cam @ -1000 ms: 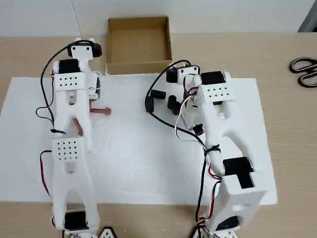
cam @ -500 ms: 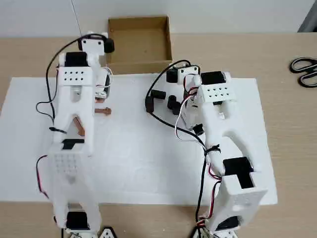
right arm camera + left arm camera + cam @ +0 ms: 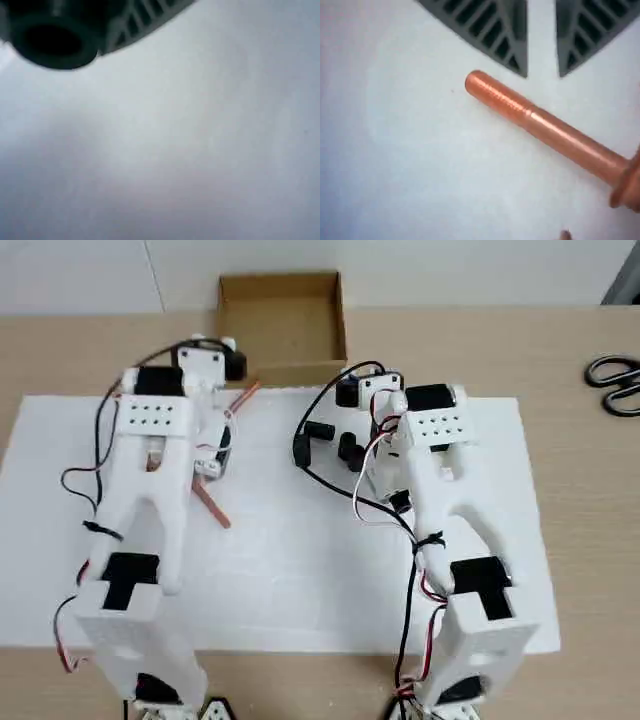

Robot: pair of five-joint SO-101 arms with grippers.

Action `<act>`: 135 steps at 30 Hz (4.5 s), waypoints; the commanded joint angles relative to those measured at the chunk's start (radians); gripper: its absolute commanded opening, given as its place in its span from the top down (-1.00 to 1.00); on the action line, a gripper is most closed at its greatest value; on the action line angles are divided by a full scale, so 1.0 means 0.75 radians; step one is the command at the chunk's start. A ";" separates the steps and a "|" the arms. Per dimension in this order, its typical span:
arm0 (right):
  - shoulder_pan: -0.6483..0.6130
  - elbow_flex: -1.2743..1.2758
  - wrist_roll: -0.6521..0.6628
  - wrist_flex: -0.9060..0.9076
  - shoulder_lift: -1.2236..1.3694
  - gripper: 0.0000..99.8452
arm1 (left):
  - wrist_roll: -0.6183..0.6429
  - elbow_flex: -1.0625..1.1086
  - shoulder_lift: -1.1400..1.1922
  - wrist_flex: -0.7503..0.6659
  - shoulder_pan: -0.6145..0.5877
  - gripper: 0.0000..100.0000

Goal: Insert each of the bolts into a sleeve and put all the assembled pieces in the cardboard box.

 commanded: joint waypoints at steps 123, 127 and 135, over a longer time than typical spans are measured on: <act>-0.206 1.974 -0.280 -0.944 -2.736 0.99 | 0.669 1.077 -1.418 -1.473 0.698 0.99; -0.204 1.993 -0.387 -0.944 -2.736 0.99 | 0.691 1.304 -1.598 -1.643 0.696 0.99; -0.238 1.993 -0.415 -0.946 -2.736 0.99 | 0.554 1.589 -1.661 -1.931 0.822 0.99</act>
